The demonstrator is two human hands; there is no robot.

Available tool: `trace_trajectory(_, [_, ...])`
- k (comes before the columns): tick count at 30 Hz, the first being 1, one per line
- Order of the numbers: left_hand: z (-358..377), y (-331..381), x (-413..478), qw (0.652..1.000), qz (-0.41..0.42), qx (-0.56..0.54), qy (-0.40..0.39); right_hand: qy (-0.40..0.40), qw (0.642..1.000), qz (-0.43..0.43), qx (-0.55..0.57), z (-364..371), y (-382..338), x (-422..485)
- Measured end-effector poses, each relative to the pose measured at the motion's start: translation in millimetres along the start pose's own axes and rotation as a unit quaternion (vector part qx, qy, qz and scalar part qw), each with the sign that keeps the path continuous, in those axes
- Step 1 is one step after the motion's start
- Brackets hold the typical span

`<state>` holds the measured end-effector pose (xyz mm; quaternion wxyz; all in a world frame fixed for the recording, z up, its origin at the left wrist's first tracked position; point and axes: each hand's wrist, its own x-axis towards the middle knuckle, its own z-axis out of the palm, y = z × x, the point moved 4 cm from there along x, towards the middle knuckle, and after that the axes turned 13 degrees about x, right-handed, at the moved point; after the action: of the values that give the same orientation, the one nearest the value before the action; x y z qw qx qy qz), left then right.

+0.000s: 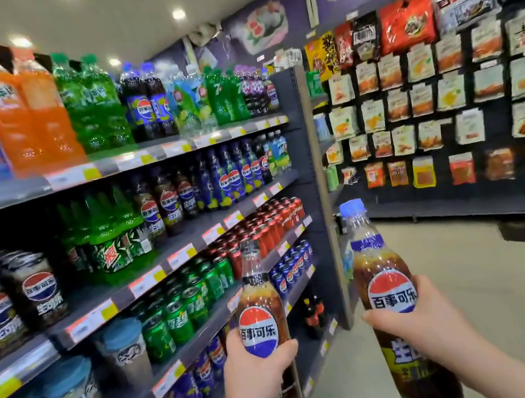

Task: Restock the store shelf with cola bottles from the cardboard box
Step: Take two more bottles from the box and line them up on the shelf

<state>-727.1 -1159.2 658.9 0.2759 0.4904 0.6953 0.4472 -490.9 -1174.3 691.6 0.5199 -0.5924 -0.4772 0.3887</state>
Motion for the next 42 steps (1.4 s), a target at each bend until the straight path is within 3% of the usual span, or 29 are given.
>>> trace_trajectory(9, [53, 19, 69, 1.000, 0.005, 0.006, 0.028, -0.010, 0.999, -0.038, 0.000, -16, -4, 105])
trace_trajectory(20, [105, 57, 151, 0.983, -0.080, 0.000, 0.168, -0.149, 0.986, -0.071, -0.003, 22, -20, 287])
trace_trajectory(28, [89, 50, 238, 0.959, -0.104, 0.020, 0.264, -0.248, 0.962, -0.116, -0.004, 125, -45, 389])
trace_trajectory(42, [51, 48, 386, 0.929, -0.123, 0.011, 0.350, -0.371, 0.918, -0.133, 0.044, 325, -108, 538])
